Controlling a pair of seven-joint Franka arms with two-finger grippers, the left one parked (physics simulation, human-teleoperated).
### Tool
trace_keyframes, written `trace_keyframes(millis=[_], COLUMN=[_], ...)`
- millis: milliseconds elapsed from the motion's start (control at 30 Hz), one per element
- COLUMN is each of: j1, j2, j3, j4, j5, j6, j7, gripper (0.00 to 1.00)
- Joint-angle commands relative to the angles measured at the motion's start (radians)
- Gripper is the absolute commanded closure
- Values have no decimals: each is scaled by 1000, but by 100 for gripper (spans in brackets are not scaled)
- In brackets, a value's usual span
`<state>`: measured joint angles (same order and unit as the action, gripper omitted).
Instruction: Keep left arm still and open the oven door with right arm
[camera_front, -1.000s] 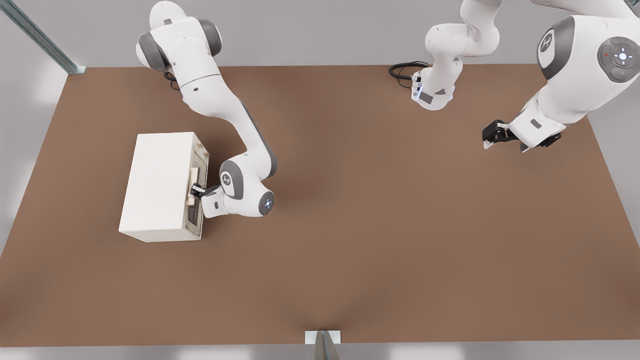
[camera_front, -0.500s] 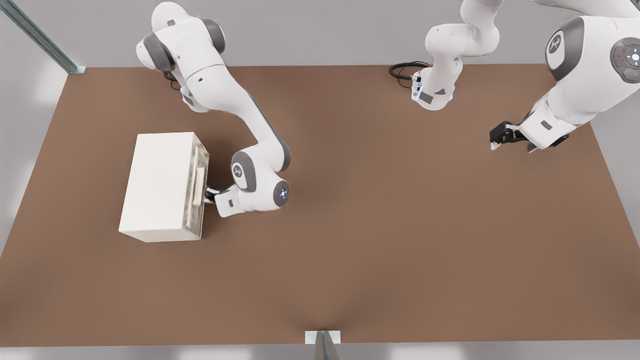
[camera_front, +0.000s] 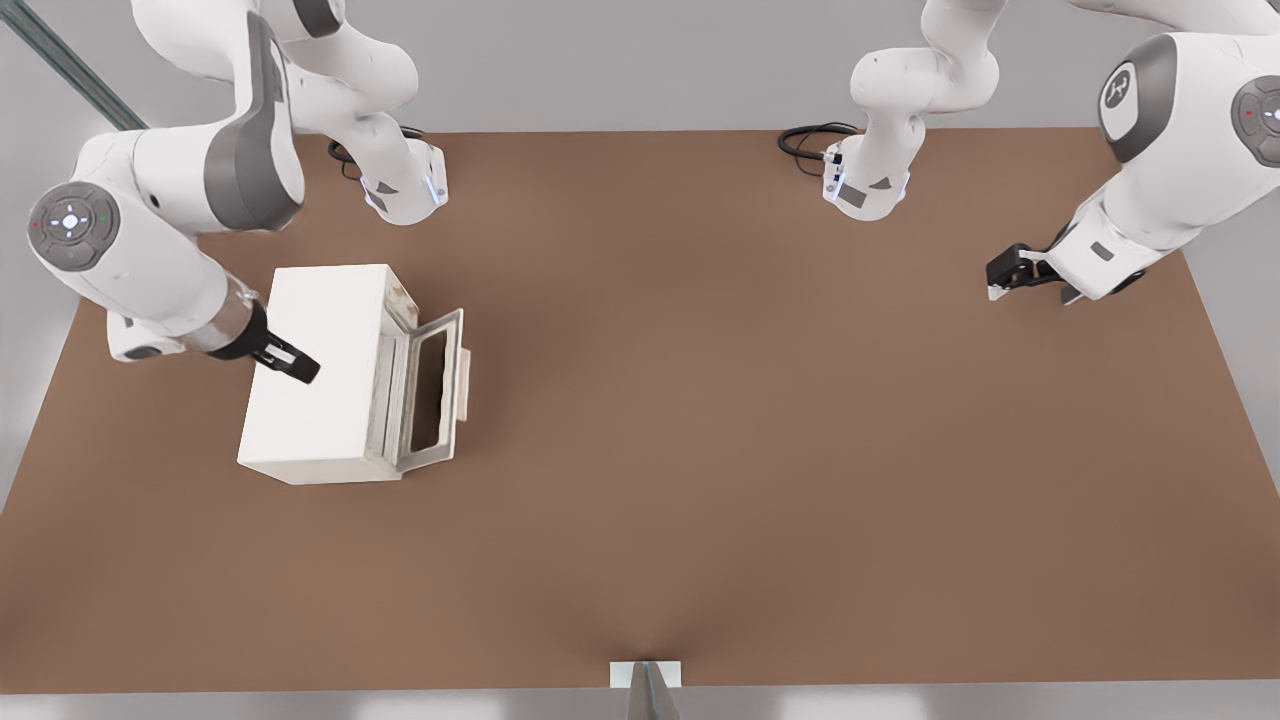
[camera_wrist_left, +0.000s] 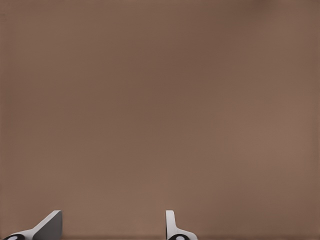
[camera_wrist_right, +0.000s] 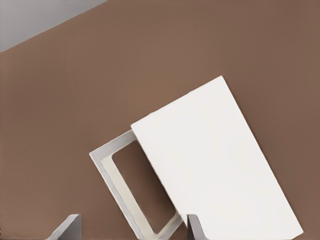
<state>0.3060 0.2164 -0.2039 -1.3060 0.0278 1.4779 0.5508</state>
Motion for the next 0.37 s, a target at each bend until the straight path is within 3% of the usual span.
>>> trace_keyframes(millis=[0, 333], j1=[-4, -8], j2=[-6, -6], j3=[-5, -6], j4=[17, 13], j5=[-26, -20], j6=[19, 19], j7=[-543, -568], gripper=[0, 0])
